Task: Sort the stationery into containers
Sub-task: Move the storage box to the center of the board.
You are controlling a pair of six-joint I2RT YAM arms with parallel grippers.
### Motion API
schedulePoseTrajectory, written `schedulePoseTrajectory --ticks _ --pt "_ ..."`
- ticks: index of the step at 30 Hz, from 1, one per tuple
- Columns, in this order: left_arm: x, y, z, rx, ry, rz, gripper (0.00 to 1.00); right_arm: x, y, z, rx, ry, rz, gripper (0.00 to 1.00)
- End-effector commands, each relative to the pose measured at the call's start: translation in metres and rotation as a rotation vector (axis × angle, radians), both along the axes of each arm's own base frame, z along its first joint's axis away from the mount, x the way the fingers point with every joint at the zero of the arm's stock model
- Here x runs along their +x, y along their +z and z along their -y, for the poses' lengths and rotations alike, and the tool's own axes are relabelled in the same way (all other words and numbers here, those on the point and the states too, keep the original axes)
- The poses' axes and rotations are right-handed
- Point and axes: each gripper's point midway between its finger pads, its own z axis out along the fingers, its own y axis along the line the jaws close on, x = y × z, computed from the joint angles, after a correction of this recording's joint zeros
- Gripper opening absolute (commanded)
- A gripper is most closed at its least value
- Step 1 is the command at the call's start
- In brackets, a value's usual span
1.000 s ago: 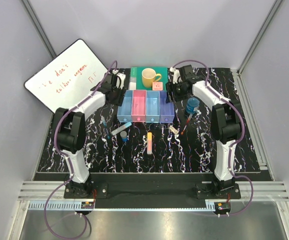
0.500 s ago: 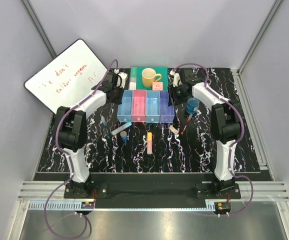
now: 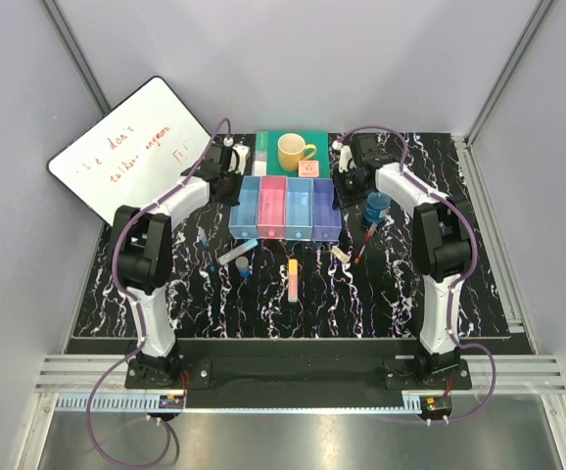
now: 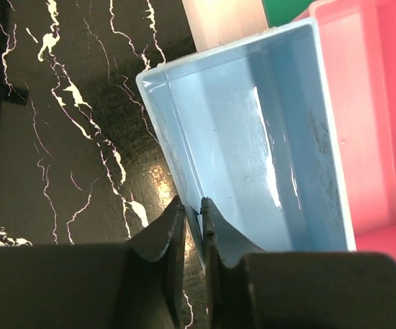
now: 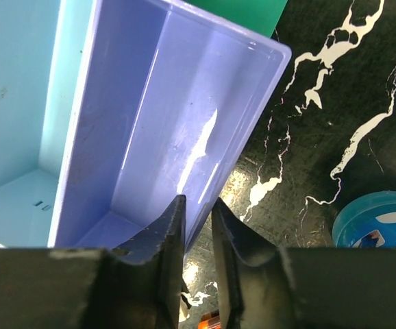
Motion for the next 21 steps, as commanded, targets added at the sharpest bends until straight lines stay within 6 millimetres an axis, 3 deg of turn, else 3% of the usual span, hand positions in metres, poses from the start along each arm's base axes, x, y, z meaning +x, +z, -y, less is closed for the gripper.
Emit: schedulePoseTrajectory --ticks 1,3,21 --pt "0.010 0.015 0.021 -0.066 -0.041 0.033 0.05 0.003 0.015 -0.011 0.023 0.015 0.049 0.26" --pt "0.009 0.014 0.022 -0.066 -0.045 0.030 0.00 0.001 0.016 -0.013 0.027 0.017 0.047 0.24" --pt "-0.033 0.001 0.042 -0.101 -0.131 -0.082 0.00 -0.021 0.015 -0.023 0.031 0.046 0.021 0.20"
